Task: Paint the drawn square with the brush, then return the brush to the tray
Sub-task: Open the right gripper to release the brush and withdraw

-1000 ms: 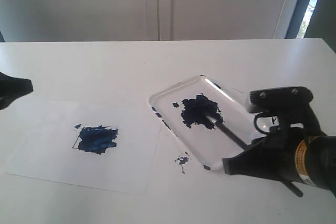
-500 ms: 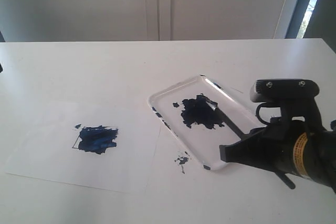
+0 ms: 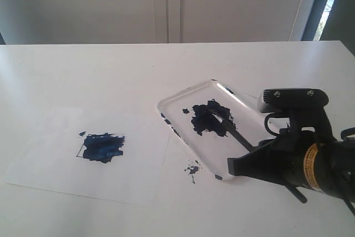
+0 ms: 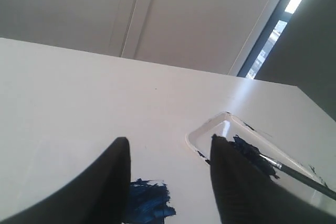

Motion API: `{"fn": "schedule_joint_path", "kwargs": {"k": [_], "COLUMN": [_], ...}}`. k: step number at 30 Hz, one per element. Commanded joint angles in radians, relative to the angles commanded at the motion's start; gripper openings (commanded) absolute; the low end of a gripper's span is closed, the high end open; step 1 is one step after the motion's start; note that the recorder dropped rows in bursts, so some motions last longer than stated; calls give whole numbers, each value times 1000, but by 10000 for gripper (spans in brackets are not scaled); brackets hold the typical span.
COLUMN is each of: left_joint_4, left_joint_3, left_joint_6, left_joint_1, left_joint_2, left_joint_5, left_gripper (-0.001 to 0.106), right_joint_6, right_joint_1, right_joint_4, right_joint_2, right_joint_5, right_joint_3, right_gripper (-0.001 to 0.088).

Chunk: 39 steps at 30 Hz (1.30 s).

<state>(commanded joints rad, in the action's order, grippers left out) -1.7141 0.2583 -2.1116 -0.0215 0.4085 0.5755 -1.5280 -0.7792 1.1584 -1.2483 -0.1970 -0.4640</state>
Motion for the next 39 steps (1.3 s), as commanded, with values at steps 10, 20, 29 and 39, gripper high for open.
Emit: {"fn": "schedule_joint_path", "kwargs": {"k": [10, 20, 29, 39], "left_joint_4": [-24, 8, 47, 91], "left_joint_3": [0, -90, -176, -258], "left_joint_6": [0, 0, 0, 0], "left_joint_1": [0, 0, 0, 0], "left_joint_2": [-67, -129, -186, -249], "left_joint_5": [35, 29, 21, 32], "left_gripper": [525, 525, 525, 525], "right_joint_6": [8, 59, 148, 179], "right_joint_1": [0, 0, 0, 0], "right_joint_4": [-2, 24, 24, 12], "right_joint_2": [0, 30, 272, 617], "right_joint_5": [6, 177, 267, 386], "right_joint_3": [0, 0, 0, 121], "right_gripper": [533, 364, 0, 0]}}
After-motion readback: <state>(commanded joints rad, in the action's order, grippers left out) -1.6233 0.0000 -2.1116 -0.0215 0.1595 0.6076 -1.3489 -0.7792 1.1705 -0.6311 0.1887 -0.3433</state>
